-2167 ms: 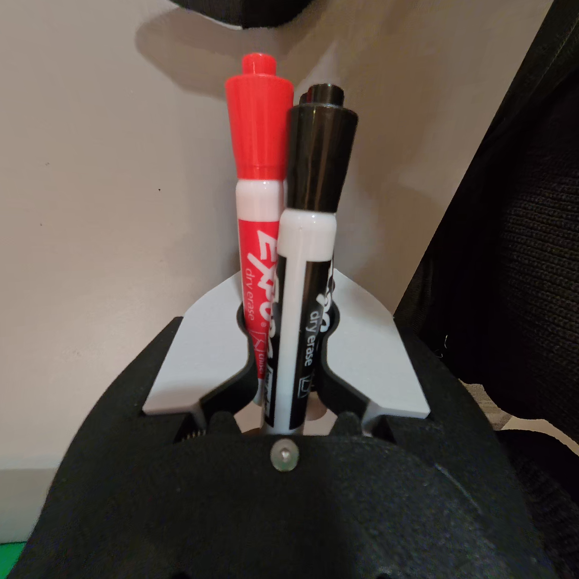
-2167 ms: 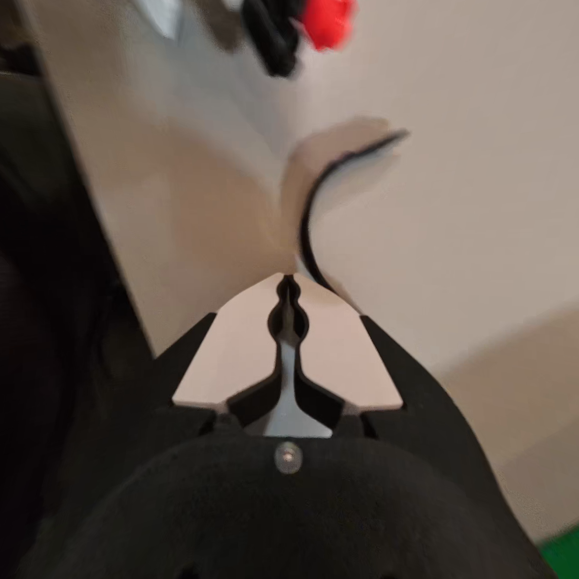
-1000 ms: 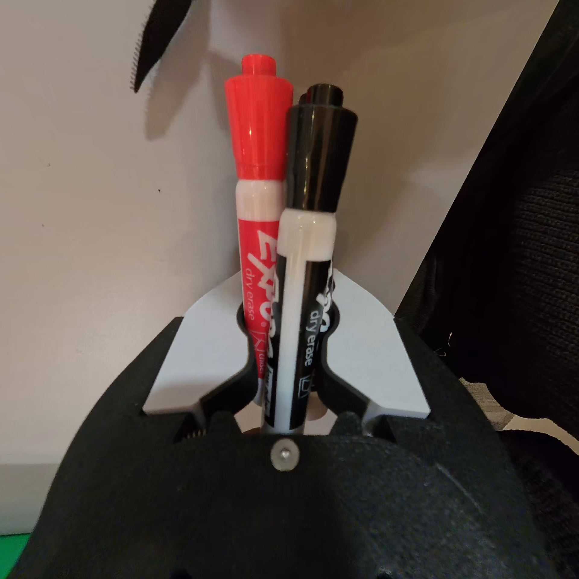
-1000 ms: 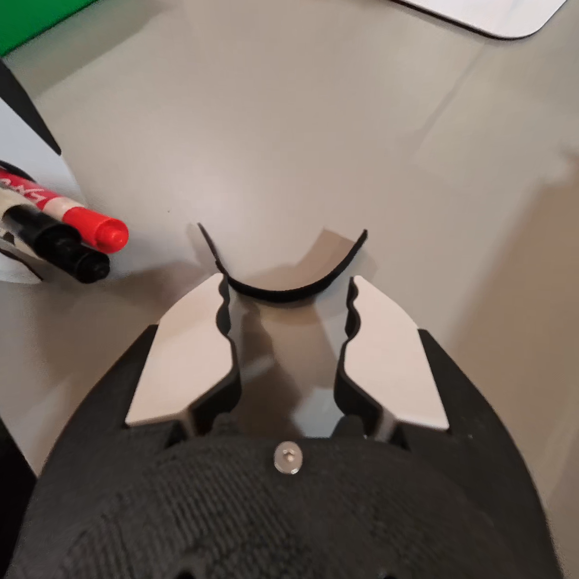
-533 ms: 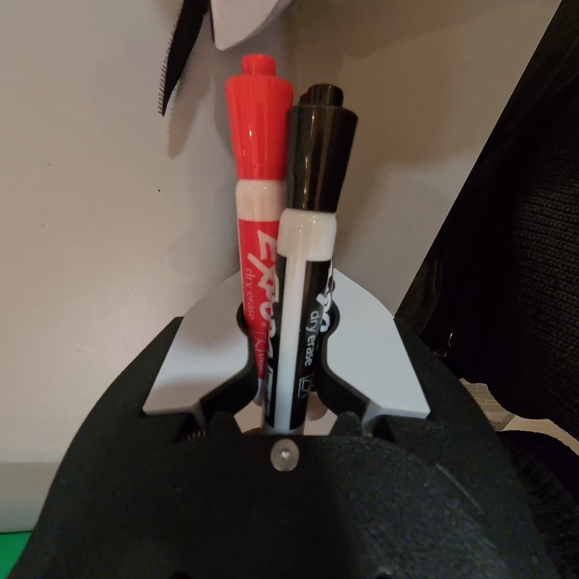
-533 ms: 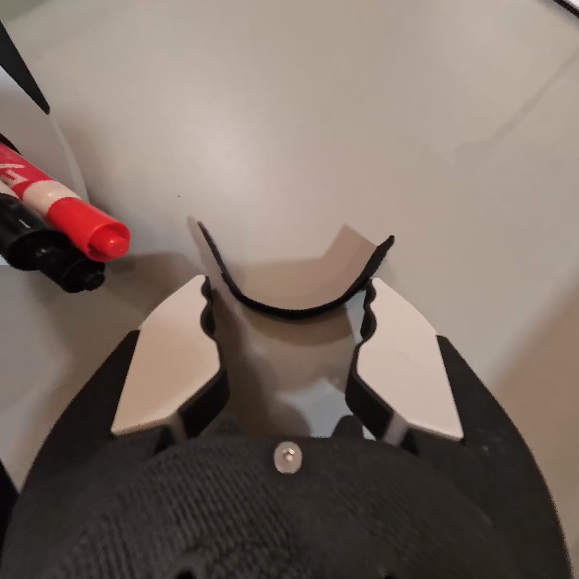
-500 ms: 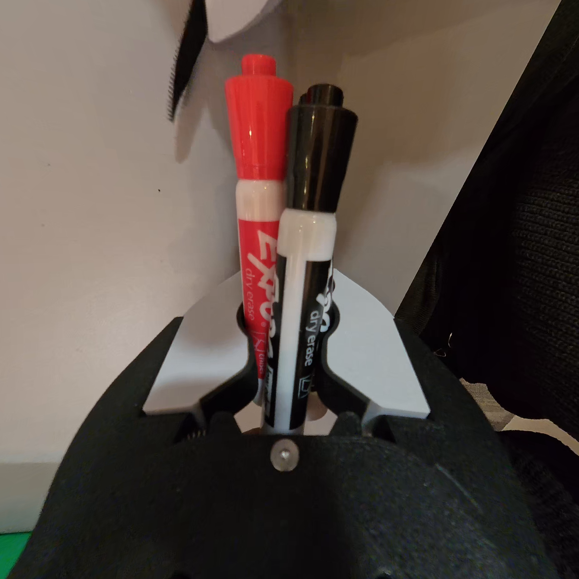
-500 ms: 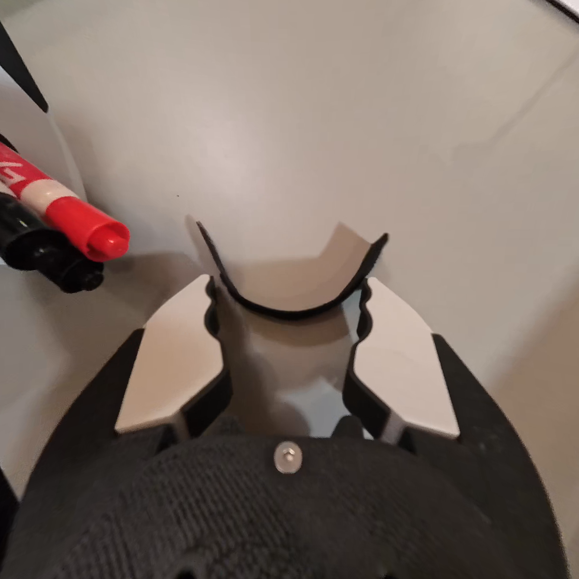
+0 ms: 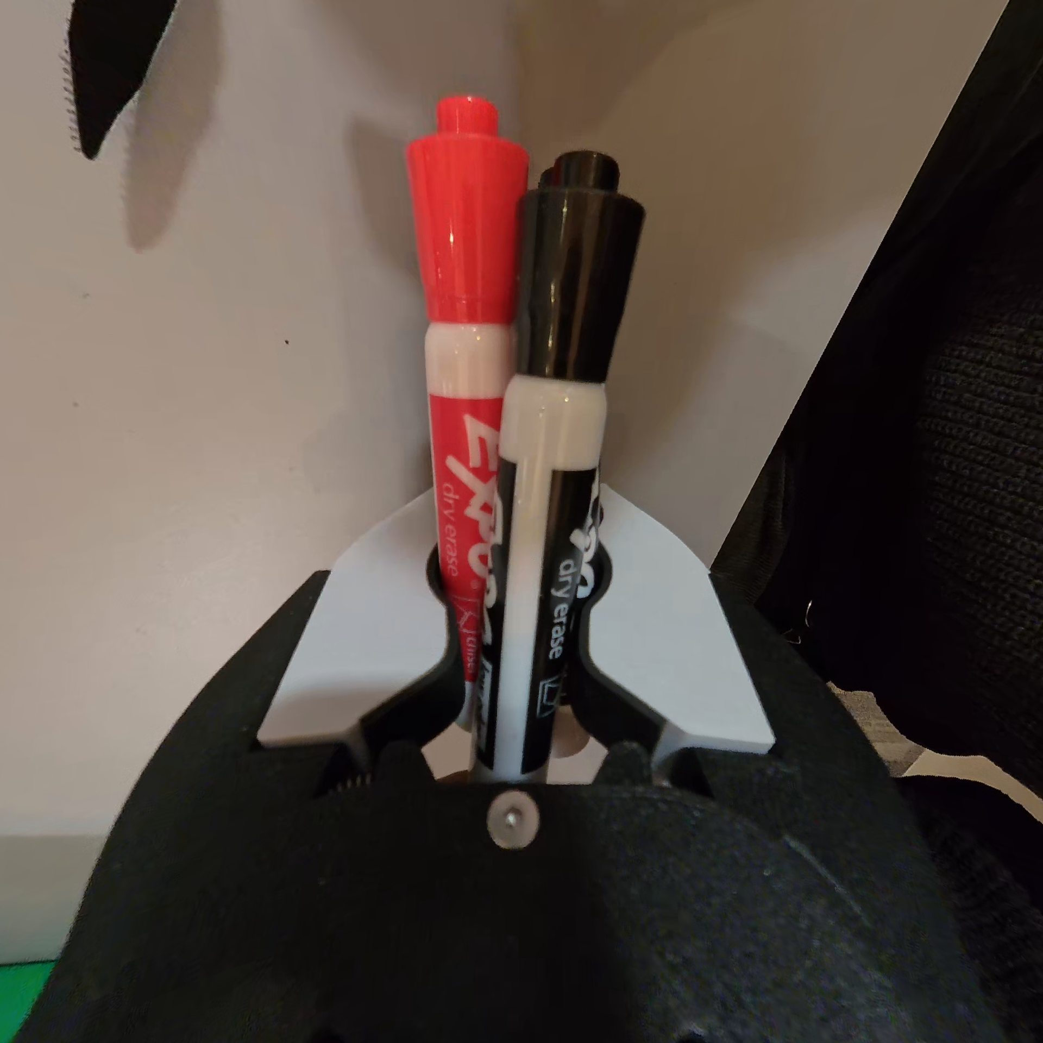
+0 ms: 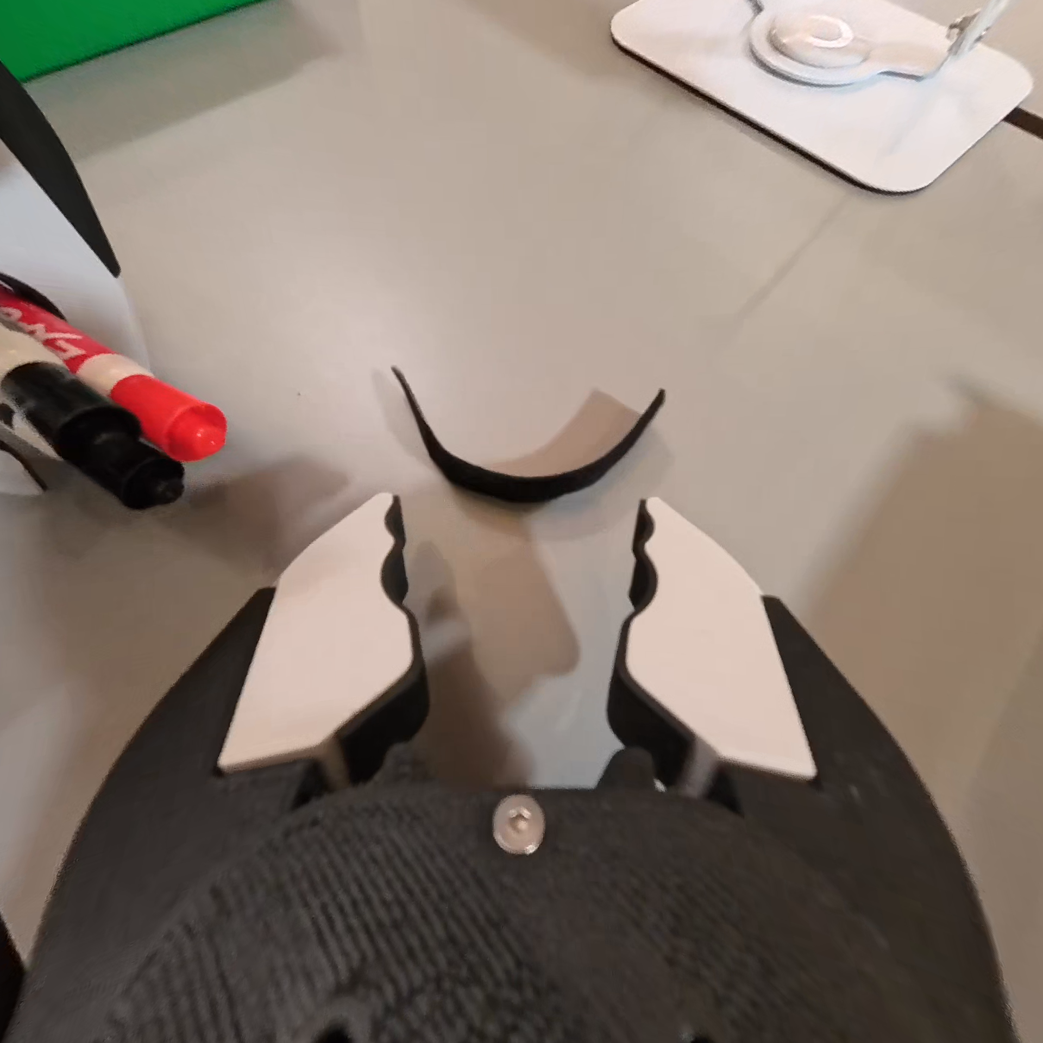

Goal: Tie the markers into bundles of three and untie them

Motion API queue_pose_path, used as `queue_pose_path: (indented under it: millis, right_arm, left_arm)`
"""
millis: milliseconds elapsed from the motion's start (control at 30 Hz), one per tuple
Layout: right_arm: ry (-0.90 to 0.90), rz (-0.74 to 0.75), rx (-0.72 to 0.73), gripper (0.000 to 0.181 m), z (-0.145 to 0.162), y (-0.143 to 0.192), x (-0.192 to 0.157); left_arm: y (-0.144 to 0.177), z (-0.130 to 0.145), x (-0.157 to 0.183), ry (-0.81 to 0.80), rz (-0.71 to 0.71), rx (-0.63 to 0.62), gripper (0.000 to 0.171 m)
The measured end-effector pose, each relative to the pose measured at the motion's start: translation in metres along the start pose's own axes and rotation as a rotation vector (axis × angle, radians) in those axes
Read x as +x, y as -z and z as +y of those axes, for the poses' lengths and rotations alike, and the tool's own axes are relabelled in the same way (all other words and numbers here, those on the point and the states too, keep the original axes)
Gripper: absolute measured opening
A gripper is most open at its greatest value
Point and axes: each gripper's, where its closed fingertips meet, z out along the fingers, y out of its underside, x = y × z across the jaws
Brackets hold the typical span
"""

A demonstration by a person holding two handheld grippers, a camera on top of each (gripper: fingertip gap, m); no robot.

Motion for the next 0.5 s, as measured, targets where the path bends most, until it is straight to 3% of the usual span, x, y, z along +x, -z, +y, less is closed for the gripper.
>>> queue_pose_path:
  millis: [67, 167, 300, 367, 400, 500]
  right_arm:
    - [-0.010, 0.030, 0.040, 0.078, -0.004, 0.007, 0.009]
    - [0.003, 0.132, 0.243, 0.063, -0.032, 0.032, 0.027]
    - [0.421, 0.541, 0.471, 0.056, -0.073, 0.088, 0.039]
    - [0.510, 0.709, 0.588, 0.052, -0.083, 0.108, 0.036]
    - [0.539, 0.746, 0.612, 0.049, -0.082, 0.109, 0.032]
    - [0.546, 0.641, 0.498, 0.040, -0.064, 0.079, 0.021]
  left_arm:
    - [0.000, 0.000, 0.000, 0.002, 0.004, 0.004, 0.044]
    - [0.000, 0.000, 0.000, 0.004, 0.005, 0.004, 0.044]
    - [0.000, 0.000, 0.000, 0.001, 0.001, 0.000, 0.044]
    - [0.000, 0.000, 0.000, 0.003, 0.003, 0.002, 0.044]
    - [0.000, 0.000, 0.000, 0.004, 0.005, 0.003, 0.044]
    - [0.000, 0.000, 0.000, 0.007, 0.004, 0.003, 0.044]
